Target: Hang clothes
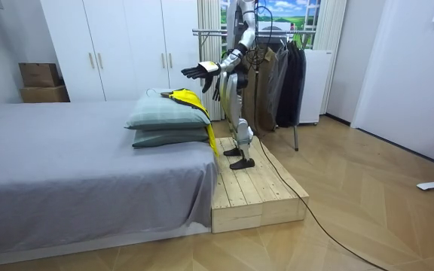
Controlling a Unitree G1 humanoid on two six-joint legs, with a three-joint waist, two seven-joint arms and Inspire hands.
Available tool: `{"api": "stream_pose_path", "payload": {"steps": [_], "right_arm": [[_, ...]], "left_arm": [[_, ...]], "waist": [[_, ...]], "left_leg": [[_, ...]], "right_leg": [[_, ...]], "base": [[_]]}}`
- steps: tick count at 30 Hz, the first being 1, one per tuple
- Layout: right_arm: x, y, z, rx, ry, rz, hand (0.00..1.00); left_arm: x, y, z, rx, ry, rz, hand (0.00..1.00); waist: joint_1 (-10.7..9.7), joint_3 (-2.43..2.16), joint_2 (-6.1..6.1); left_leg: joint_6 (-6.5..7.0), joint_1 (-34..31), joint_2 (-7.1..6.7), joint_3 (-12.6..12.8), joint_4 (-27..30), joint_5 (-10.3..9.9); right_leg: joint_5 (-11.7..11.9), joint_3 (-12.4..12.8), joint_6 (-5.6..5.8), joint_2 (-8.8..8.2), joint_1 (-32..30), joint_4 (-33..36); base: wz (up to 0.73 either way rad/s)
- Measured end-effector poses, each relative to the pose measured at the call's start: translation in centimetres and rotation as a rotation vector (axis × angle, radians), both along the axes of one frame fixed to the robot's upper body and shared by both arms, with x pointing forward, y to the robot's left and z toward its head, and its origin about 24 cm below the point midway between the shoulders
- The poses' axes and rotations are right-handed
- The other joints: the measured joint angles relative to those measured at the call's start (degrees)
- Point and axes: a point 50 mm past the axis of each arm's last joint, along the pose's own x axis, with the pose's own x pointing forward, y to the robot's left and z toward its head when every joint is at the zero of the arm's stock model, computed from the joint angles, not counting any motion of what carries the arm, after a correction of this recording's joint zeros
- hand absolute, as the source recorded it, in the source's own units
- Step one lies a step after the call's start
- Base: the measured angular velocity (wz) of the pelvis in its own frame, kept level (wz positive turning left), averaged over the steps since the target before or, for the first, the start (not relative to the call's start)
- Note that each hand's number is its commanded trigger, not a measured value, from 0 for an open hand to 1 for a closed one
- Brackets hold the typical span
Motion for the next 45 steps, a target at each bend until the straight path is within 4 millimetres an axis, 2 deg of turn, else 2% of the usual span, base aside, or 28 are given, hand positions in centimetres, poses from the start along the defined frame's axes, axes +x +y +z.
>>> {"api": "stream_pose_path", "payload": {"steps": [5, 13, 25, 32, 39, 45], "right_arm": [[-0.4, -0.4, 0.0, -0.010, 0.014, -0.002, 0.00], [-0.6, -0.5, 0.0, -0.014, 0.025, -0.008, 0.00], [-1.6, -0.6, -0.1, -0.084, 0.151, 0.212, 0.00], [-2.3, -0.1, -0.3, -0.079, 0.197, 0.254, 0.00], [-3.6, 0.1, -0.4, -0.060, 0.266, 0.274, 0.00], [-3.9, 0.1, -0.4, -0.060, 0.283, 0.267, 0.00]], "left_arm": [[0.5, -0.4, 0.1, 0.002, -0.004, -0.021, 0.00], [0.9, -1.2, -0.3, -0.008, 0.052, -0.074, 0.00], [1.2, -1.6, -0.6, -0.008, 0.125, -0.129, 0.00], [1.2, -1.5, -0.7, -0.007, 0.138, -0.126, 0.00], [1.1, -1.5, -1.0, -0.008, 0.184, -0.109, 0.00], [2.1, -1.5, -0.7, -0.006, 0.200, -0.108, 0.00]], "waist": [[-0.4, -0.07, 0.50], [-2.1, 0.21, 0.57], [-3.4, 0.53, -0.15], [-3.5, 0.31, -0.95], [-3.6, 0.19, -0.92], [-3.8, 0.19, -1.04]], "left_leg": [[0.01, 0.9, 0.10, 1.1, -0.4, 0.0], [0.01, 1.3, 0.15, 1.4, -0.4, 0.0], [0.01, 1.7, 0.16, 2.4, -0.8, 0.0], [0.01, 1.9, 0.22, 2.7, -1.0, 0.0], [0.02, 1.9, 0.33, 3.8, -1.5, 0.0], [0.02, 1.9, 0.84, 4.7, -1.5, 0.0]], "right_leg": [[0.0, 1.1, 0.01, 0.03, 0.0, 0.3], [0.0, 1.1, 0.01, 0.03, 0.0, 0.5], [0.0, 1.9, 0.03, 0.03, 0.0, 0.6], [0.0, 2.4, 0.05, 0.08, -0.1, 0.6], [0.0, 3.3, 0.05, 0.19, -0.9, 1.0], [0.0, 4.1, 0.05, 0.23, -1.5, 1.7]], "base": [[-0.12], [-0.02], [-0.03], [-0.02], [-0.07], [-0.09]]}}
